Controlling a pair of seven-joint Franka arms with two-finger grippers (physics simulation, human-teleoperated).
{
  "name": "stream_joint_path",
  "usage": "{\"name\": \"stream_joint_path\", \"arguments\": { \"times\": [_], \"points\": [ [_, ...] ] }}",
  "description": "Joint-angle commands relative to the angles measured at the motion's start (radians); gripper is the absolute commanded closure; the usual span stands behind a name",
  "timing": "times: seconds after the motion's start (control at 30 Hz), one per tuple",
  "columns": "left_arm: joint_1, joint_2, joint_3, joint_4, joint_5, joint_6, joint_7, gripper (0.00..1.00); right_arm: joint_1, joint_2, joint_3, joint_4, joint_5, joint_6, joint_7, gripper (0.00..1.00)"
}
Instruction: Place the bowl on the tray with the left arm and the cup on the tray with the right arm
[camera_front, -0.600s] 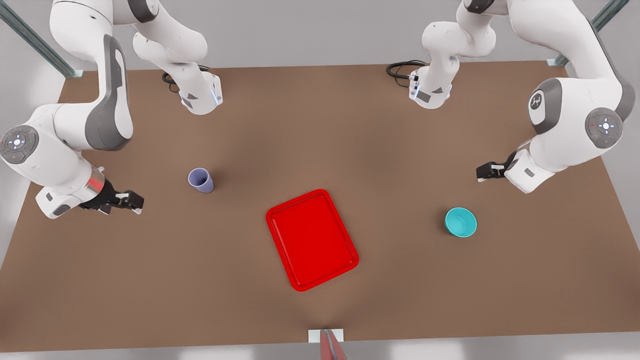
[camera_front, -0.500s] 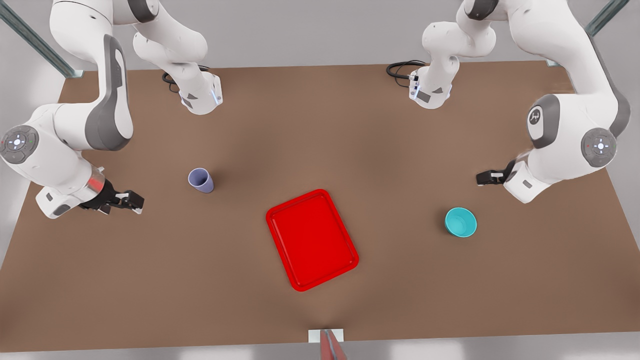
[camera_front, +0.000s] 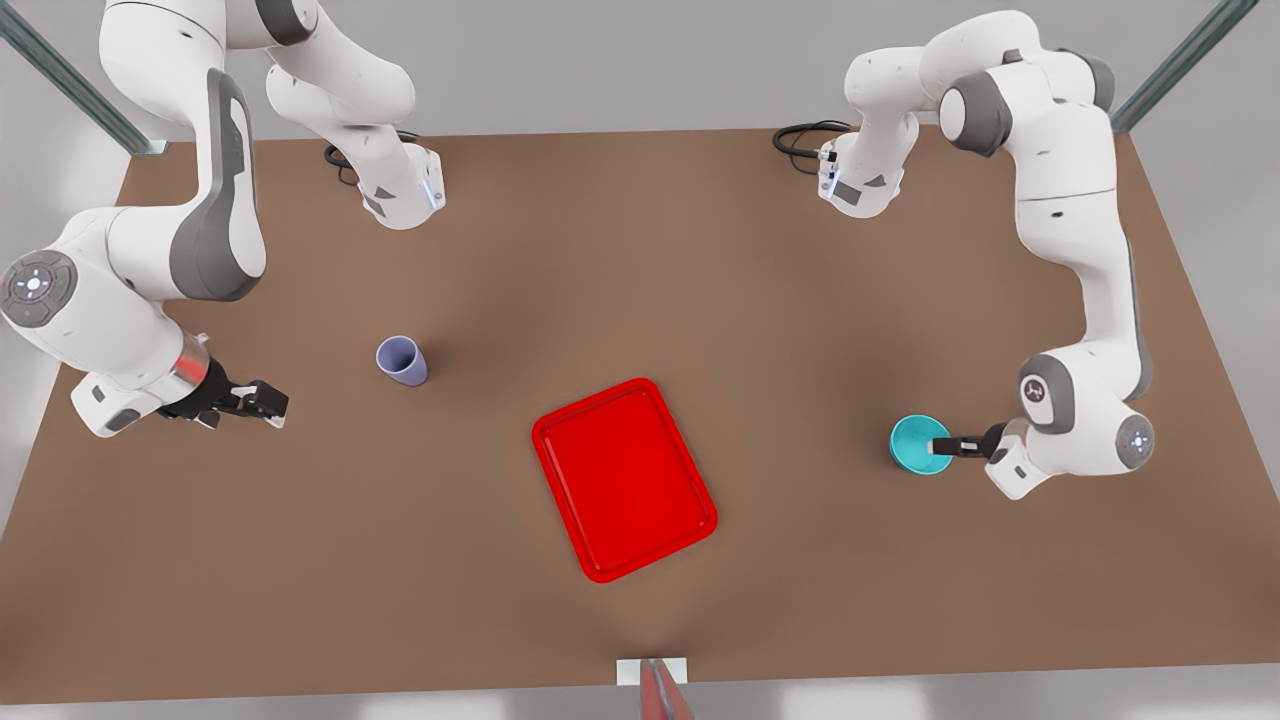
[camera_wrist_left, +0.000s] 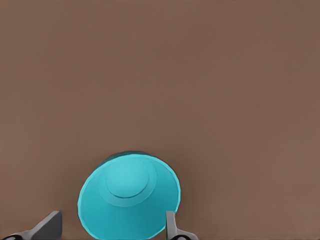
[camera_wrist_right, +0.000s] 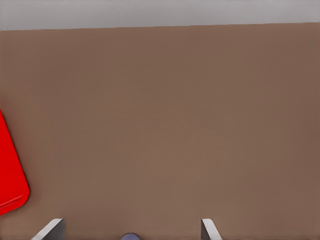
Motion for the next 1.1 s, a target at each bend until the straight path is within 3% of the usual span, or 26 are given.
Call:
{"name": "stream_joint_path", "arguments": {
  "times": [0.0,0.13,0.27,0.5,0.6,0.73,0.8,1.07],
  "points": [
    [0.001,0.000,0.002,0.000,-0.004,0.001,0.000,0.00,0.000,0.000,0.000,0.001,0.000,0.000,0.000,0.00],
    [0.026,0.036,0.002,0.000,-0.001,0.010,0.000,0.00,0.000,0.000,0.000,0.000,0.000,0.000,0.000,0.00],
    [0.026,0.034,0.002,-0.078,0.007,0.140,0.008,0.00,0.000,0.000,0.000,0.000,0.000,-0.002,0.000,0.00],
    [0.026,0.045,0.000,-0.080,0.005,0.130,0.006,0.00,0.000,0.000,0.000,0.001,0.000,0.000,0.000,0.00],
    [0.024,0.059,0.000,-0.078,0.005,0.137,0.008,0.34,-0.002,0.000,0.000,0.000,0.000,-0.002,0.000,0.00],
    [0.021,0.059,-0.001,-0.077,0.002,0.137,-0.005,0.65,-0.002,0.000,0.000,0.000,0.000,-0.003,0.000,0.00],
    [0.020,0.062,-0.001,-0.077,-0.002,0.139,-0.011,0.75,-0.003,0.000,0.000,0.000,0.000,-0.005,0.000,0.00],
    [0.020,0.074,-0.001,-0.067,-0.009,0.139,-0.032,0.79,-0.005,0.000,-0.002,0.000,0.000,-0.008,0.000,0.00]
  ]
}}
